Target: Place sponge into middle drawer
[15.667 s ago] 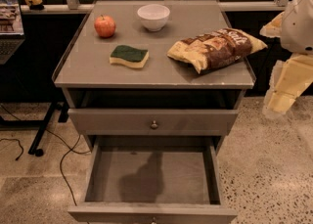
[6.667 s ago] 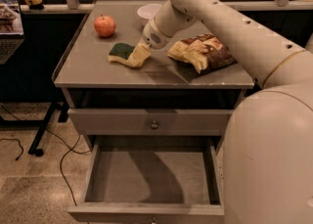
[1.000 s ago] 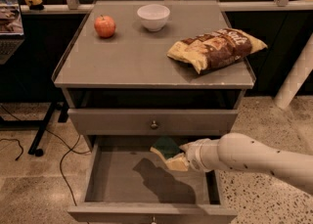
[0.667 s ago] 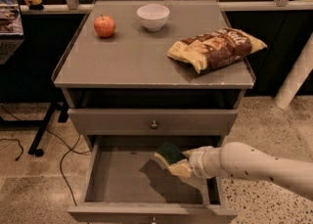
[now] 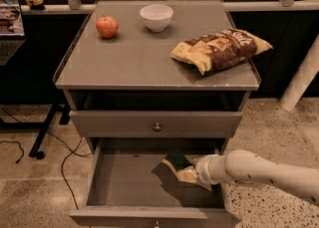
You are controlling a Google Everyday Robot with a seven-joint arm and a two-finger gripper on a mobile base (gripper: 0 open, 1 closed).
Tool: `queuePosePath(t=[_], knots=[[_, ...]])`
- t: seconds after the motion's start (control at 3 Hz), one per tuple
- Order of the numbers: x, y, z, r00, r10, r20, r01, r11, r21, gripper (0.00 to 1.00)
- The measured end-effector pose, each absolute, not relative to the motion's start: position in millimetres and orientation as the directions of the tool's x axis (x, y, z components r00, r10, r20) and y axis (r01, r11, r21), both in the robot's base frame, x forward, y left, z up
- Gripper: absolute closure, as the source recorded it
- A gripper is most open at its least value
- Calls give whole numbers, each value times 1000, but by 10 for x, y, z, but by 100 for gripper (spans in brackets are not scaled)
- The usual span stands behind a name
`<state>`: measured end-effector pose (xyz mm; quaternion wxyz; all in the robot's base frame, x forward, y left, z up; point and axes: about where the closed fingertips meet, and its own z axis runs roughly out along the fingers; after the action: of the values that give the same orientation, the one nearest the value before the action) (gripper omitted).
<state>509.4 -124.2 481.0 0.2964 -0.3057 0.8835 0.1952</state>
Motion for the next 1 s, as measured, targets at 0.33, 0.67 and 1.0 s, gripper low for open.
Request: queuePosePath(t=[0.33,0.67,1.0], knots=[[5093,-1244,4809,-638,-424,-643,-656,737,164,100],[5081,-1319,4626,-665,-412,-623,-629,758,170,100],[5056,-1464,4288,-709,-382,-593,-584,789,190,100]])
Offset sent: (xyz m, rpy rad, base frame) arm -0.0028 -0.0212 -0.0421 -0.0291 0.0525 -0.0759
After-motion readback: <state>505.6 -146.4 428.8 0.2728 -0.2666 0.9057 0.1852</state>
